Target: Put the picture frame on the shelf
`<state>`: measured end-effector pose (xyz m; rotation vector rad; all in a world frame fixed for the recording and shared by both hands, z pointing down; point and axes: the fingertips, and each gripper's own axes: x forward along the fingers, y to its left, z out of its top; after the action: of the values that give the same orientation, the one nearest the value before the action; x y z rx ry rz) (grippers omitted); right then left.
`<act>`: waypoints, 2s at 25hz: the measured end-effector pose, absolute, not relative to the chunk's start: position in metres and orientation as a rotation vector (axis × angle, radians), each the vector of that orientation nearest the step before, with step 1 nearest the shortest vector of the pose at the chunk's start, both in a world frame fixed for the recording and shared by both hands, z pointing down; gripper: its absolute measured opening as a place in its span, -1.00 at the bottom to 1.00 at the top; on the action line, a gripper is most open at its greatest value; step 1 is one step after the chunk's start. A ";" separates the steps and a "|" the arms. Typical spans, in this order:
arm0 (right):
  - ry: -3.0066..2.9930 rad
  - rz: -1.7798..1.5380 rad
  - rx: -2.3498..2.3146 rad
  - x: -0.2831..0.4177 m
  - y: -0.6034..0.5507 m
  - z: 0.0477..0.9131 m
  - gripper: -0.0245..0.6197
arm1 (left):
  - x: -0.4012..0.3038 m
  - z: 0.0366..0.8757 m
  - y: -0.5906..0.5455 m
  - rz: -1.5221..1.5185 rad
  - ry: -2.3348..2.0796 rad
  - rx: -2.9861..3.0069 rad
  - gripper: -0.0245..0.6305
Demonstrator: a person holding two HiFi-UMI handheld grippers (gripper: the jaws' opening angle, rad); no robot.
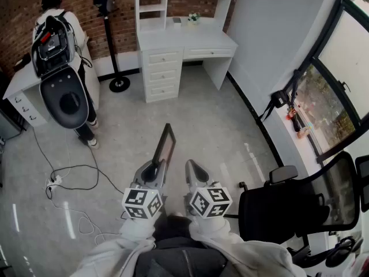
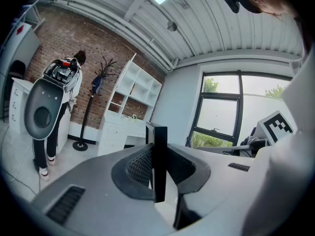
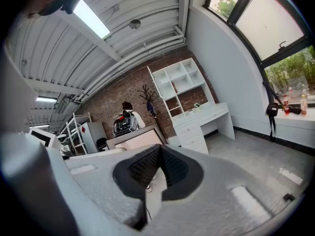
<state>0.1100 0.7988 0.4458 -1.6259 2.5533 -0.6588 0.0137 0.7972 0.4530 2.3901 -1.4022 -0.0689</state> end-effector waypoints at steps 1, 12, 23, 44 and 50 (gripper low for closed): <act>2.553 -0.664 -1.621 0.109 0.799 0.447 -0.93 | 0.015 0.455 0.798 -0.066 -1.397 2.389 -0.73; 2.456 -0.688 -1.653 0.126 0.757 0.457 -0.92 | 0.019 0.467 0.753 -0.093 -1.365 2.380 -0.73; 2.472 -0.658 -1.598 0.112 0.628 0.453 -0.92 | 0.012 0.459 0.620 -0.133 -1.361 2.391 -0.73; 2.510 -0.730 -1.532 0.054 0.399 0.450 -0.92 | -0.036 0.455 0.408 -0.146 -1.365 2.349 -0.73; 2.515 -0.721 -1.548 0.042 0.357 0.448 -0.92 | -0.050 0.454 0.362 -0.174 -1.357 2.342 -0.73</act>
<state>0.0419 0.3568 0.4483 -1.5481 2.5154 -0.7207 -0.0504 0.3623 0.4536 2.3416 -1.3573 -0.1736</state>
